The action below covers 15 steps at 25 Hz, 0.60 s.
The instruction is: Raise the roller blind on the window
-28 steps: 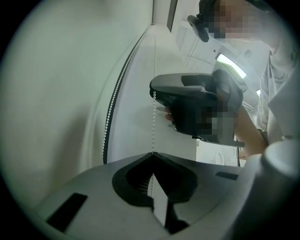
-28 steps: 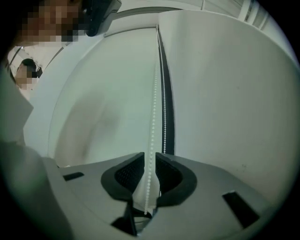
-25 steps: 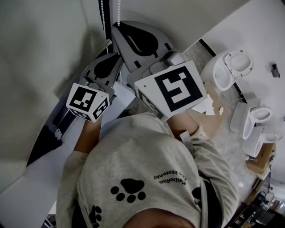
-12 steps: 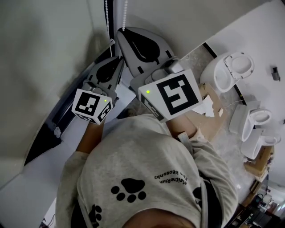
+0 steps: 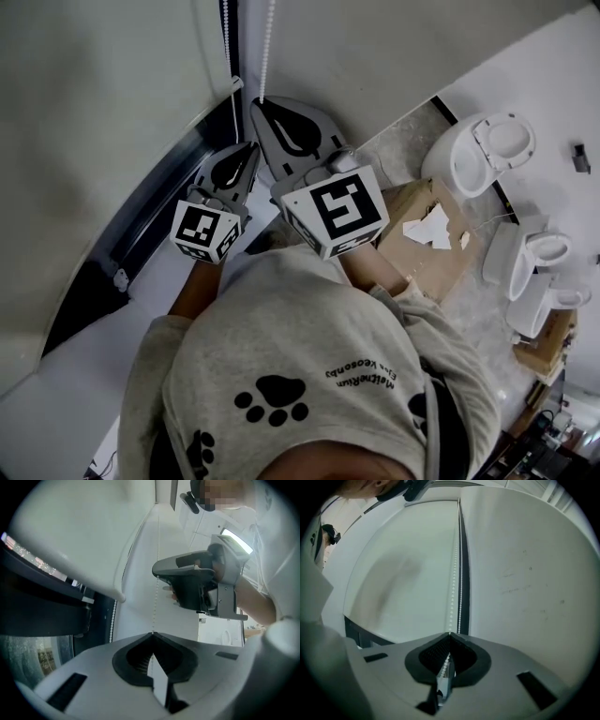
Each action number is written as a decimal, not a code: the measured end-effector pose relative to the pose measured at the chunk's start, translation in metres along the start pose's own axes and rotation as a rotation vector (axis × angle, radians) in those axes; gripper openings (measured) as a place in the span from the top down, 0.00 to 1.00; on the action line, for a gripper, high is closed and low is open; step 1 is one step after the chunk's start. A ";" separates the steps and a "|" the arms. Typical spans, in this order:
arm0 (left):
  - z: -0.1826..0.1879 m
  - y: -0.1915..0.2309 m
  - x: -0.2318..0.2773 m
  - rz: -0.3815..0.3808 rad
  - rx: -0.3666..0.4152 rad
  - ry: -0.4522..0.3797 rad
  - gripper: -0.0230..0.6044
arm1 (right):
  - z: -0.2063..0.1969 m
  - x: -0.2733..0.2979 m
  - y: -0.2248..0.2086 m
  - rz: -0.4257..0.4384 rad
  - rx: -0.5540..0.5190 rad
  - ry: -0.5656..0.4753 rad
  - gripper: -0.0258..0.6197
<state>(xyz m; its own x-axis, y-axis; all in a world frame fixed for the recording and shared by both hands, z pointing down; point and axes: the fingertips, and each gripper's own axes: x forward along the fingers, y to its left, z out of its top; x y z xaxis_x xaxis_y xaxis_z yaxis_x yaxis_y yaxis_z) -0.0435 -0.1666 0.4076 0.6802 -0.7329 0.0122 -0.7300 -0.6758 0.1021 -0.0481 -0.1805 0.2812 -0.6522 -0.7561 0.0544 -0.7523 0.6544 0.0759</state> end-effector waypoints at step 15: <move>-0.078 -0.001 -0.001 0.018 0.035 0.130 0.95 | -0.076 0.002 0.006 -0.004 0.037 0.074 0.95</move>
<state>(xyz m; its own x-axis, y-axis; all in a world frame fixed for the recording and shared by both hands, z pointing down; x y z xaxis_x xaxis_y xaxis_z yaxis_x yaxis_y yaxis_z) -0.0388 -0.1590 0.4852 0.6682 -0.7301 0.1429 -0.7425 -0.6665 0.0664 -0.0469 -0.1784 0.3579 -0.6417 -0.7562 0.1277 -0.7586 0.6504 0.0395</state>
